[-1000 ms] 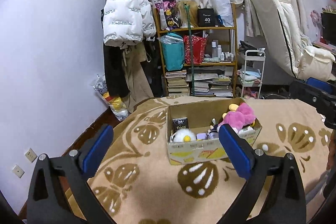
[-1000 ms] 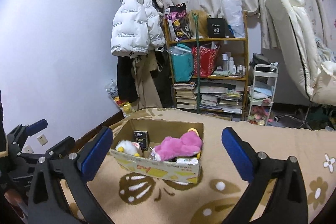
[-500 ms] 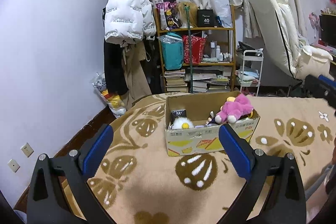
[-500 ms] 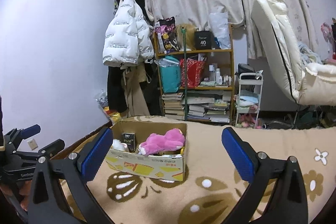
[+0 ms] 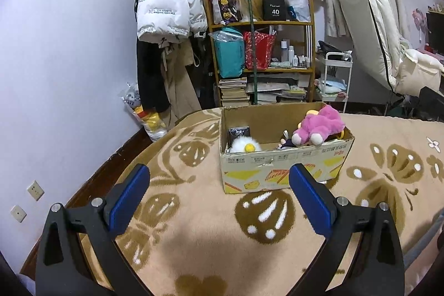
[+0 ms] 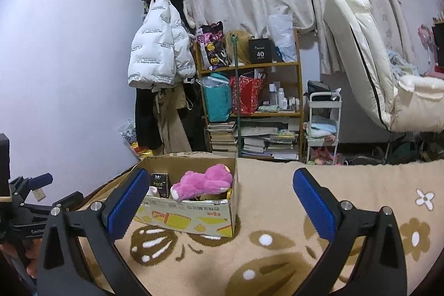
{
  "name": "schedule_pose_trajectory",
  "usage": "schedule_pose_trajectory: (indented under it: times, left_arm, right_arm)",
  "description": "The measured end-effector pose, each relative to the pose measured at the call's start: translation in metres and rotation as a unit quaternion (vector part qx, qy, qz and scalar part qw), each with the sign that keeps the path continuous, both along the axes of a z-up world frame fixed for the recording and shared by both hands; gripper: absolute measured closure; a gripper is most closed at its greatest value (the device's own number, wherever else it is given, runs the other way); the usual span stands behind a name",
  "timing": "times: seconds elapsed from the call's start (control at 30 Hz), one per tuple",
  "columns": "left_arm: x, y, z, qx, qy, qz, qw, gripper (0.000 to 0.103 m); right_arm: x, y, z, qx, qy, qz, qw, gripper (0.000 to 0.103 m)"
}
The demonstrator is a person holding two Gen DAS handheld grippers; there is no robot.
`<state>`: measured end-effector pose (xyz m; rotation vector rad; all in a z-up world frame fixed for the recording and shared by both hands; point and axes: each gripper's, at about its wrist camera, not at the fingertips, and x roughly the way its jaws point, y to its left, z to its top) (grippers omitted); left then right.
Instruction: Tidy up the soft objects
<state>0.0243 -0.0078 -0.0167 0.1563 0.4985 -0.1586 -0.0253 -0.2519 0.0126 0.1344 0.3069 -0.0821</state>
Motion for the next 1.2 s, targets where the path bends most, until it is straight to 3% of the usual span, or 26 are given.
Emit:
schedule_pose_trajectory:
  times: [0.33, 1.2]
  left_arm:
    - [0.0025, 0.0017, -0.0048, 0.000, 0.011, 0.008, 0.9999, 0.003]
    - [-0.0014, 0.0008, -0.0008, -0.002, 0.000, 0.003, 1.0000, 0.003]
  right_arm:
    - [0.0050, 0.0017, -0.0091, -0.008, 0.022, 0.001, 1.000, 0.000]
    - [0.0031, 0.0025, -0.0098, -0.006, 0.026, 0.000, 1.000, 0.000]
